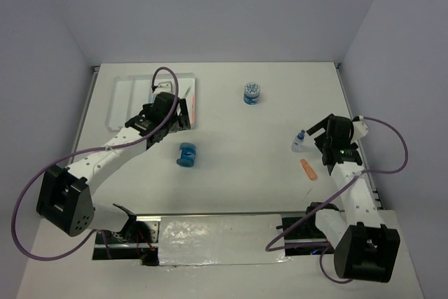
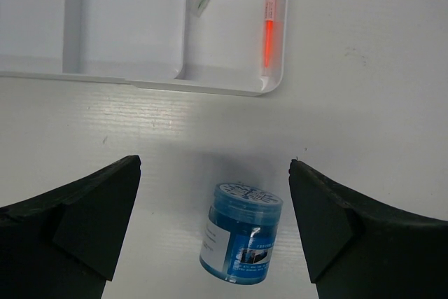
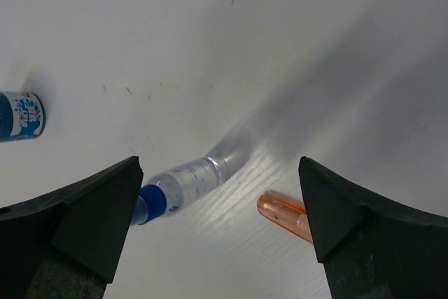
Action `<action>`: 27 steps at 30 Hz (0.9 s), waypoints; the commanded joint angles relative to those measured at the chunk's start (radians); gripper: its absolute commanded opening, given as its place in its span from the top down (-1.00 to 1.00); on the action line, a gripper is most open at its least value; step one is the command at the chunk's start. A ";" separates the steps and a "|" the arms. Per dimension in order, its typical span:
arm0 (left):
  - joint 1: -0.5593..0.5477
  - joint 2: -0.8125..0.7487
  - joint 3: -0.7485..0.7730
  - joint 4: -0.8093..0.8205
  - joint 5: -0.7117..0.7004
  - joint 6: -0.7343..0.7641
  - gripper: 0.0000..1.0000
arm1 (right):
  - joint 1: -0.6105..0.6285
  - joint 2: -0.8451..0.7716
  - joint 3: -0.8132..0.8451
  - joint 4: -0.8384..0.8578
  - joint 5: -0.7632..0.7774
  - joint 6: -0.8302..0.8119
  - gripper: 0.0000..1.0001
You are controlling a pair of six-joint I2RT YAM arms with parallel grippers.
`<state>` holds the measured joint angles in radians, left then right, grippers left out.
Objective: Sort the stationery into containers
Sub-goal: Pick up the pen from the center of the board.
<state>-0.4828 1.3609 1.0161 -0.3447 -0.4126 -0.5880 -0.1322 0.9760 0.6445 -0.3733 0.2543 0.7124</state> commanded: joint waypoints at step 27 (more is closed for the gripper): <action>0.000 -0.003 0.022 0.038 0.104 0.033 -0.99 | -0.007 -0.456 -0.214 0.002 -0.209 -0.223 -0.99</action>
<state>-0.4824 1.3579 1.0191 -0.3321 -0.3199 -0.5762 -0.1356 0.4717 0.3653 -0.3317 0.1120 0.6170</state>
